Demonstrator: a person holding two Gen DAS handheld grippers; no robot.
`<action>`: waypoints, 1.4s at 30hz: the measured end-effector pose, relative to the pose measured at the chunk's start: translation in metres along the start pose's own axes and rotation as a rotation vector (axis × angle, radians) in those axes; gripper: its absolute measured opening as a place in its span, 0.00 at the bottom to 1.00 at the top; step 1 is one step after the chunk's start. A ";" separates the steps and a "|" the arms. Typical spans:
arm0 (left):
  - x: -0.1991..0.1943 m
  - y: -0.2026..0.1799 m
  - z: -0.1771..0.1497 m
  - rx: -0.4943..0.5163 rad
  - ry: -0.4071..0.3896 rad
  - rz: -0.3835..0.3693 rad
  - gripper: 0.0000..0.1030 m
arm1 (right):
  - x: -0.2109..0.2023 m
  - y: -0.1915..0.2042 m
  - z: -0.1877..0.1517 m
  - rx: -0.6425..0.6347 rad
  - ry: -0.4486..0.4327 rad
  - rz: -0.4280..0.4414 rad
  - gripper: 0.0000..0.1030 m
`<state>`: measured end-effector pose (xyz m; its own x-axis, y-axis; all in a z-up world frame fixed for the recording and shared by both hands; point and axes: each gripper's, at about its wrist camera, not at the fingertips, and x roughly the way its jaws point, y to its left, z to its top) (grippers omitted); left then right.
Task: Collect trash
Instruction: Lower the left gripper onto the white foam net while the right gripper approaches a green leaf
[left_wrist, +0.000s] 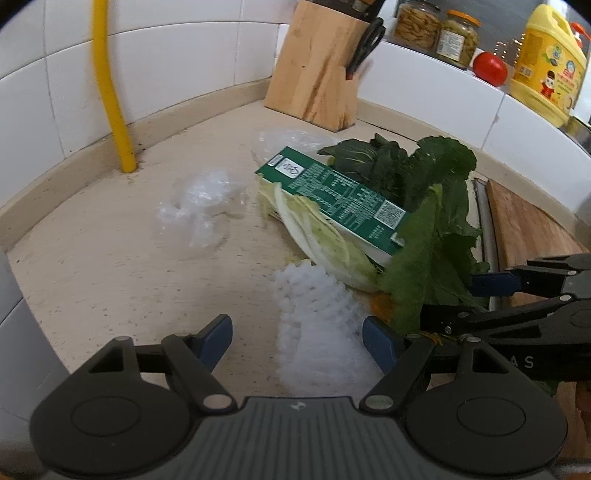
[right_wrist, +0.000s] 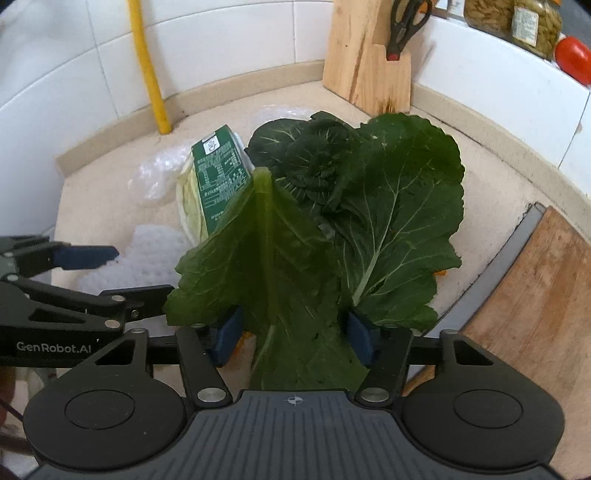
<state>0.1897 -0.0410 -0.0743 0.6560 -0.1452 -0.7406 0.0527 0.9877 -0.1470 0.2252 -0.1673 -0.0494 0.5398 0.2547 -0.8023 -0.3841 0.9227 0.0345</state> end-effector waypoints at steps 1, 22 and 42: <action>0.000 -0.001 0.000 0.005 0.000 -0.001 0.70 | -0.001 0.000 0.000 -0.001 0.001 -0.002 0.61; 0.007 0.005 -0.014 0.042 -0.032 0.020 0.92 | 0.002 -0.006 -0.014 0.026 -0.050 -0.016 0.71; 0.002 0.004 -0.029 0.066 -0.117 0.036 0.98 | 0.005 -0.012 -0.025 0.006 -0.100 -0.028 0.90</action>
<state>0.1691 -0.0386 -0.0952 0.7418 -0.1053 -0.6623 0.0739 0.9944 -0.0753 0.2136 -0.1844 -0.0688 0.6224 0.2560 -0.7397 -0.3632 0.9316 0.0169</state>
